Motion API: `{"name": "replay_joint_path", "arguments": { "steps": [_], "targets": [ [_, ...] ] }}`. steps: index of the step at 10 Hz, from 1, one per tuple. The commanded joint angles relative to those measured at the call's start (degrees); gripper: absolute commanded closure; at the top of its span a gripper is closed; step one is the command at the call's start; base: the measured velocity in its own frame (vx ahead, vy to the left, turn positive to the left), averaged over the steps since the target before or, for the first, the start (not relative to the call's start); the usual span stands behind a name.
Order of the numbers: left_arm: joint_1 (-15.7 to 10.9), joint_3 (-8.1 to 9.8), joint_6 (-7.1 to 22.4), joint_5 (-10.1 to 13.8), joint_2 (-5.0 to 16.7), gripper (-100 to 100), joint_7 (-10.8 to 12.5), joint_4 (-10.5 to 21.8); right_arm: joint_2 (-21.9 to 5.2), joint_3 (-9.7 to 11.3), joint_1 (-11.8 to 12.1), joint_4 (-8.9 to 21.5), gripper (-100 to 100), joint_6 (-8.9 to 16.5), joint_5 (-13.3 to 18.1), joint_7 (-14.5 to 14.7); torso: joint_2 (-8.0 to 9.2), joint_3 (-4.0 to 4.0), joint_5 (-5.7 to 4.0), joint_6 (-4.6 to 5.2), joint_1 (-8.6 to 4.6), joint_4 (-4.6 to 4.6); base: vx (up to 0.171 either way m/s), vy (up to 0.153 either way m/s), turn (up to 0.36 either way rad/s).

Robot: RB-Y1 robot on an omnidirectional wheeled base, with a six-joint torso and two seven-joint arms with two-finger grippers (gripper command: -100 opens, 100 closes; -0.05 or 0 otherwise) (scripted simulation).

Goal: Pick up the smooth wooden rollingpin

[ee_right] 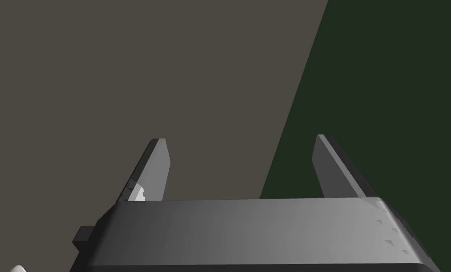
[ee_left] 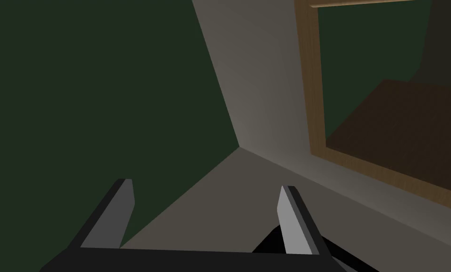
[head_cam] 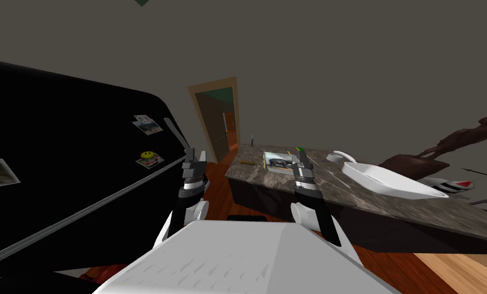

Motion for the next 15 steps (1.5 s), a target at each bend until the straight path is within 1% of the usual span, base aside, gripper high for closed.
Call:
{"name": "replay_joint_path", "arguments": {
  "steps": [1,3,5,6,7,8,9,10,11,12,13,14,15],
  "targets": [
    [0.0,0.0,0.0,0.0,0.0,0,0.0,0.0,-1.8,-0.1,-0.1,0.1,-100,0.0,0.2,-0.4,0.0,0.0,0.0,0.0,0.0,0.0,-0.025,0.029,0.003],
    [0.0,-0.01,0.0,0.0,0.0,0,0.0,0.0,-5.0,-0.1,-0.4,0.2,-100,0.1,0.6,-1.2,0.21,0.11,0.04,0.0,0.21,0.04,-0.073,0.077,0.004],
    [0.0,-0.01,0.0,0.0,0.0,0,0.0,0.0,-8.6,-0.1,-0.7,0.7,-100,0.1,1.3,-2.3,0.35,0.2,0.09,0.0,0.43,0.08,-0.1,0.126,0.015],
    [0.0,-0.01,0.0,0.0,0.0,0,0.0,0.0,-9.1,-0.1,-0.7,0.7,-100,0.1,1.3,-2.3,0.39,0.22,0.11,-0.01,0.48,0.09,-0.054,0.082,0.001],
    [0.0,-0.01,0.0,0.0,0.0,0,0.0,0.0,-11.4,-0.1,-0.9,1.0,-100,0.1,1.8,-2.9,0.26,0.16,0.09,0.0,0.34,0.07,-0.052,0.078,0.027],
    [0.0,-0.01,0.0,0.0,0.0,0,0.0,0.0,-13.0,-0.1,-1.0,1.5,-100,0.1,2.2,-3.5,0.23,0.13,0.07,-0.01,0.3,0.05,-0.06,0.122,0.043],
    [0.0,-0.01,0.0,0.0,0.0,0,0.0,0.0,-14.0,-0.1,-1.0,1.5,-100,0.1,2.2,-3.5,0.23,0.13,0.09,-0.01,0.43,0.05,-0.055,0.098,0.004],
    [0.0,-0.01,0.0,0.0,0.0,0,0.0,0.0,-16.1,0.0,-1.1,2.1,-100,0.1,2.8,-4.1,0.22,0.13,0.09,0.0,0.37,0.05,-0.08,0.107,0.037],
    [0.0,-0.01,0.0,0.0,0.0,0,0.0,0.0,-16.7,0.0,-1.1,2.1,-100,0.1,2.8,-4.1,0.29,0.16,0.09,-0.01,0.4,0.06,-0.055,0.085,0.013],
    [0.0,-0.01,0.0,0.0,0.0,0,0.0,0.0,-19.0,0.2,-1.2,2.9,-100,0.1,3.4,-4.6,0.23,0.14,0.08,0.0,0.33,0.06,-0.04,0.1,0.044],
    [0.0,-0.01,0.0,0.0,0.0,0,0.0,0.0,-19.6,0.2,-1.2,2.9,-100,0.1,3.4,-4.6,0.18,0.11,0.08,-0.01,0.36,0.04,-0.035,0.083,0.02],
    [0.0,-0.01,0.0,0.0,0.0,0,0.0,0.0,-21.9,0.4,-1.3,3.8,-100,0.1,4.1,-5.1,0.15,0.09,0.08,0.0,0.31,0.04,-0.028,0.108,0.06],
    [0.0,-0.01,0.0,0.0,0.0,0,0.0,0.0,-22.7,0.4,-1.3,3.8,-100,0.1,4.1,-5.1,0.12,0.07,0.09,-0.01,0.38,0.03,-0.02,0.087,0.024]
  ]
}}
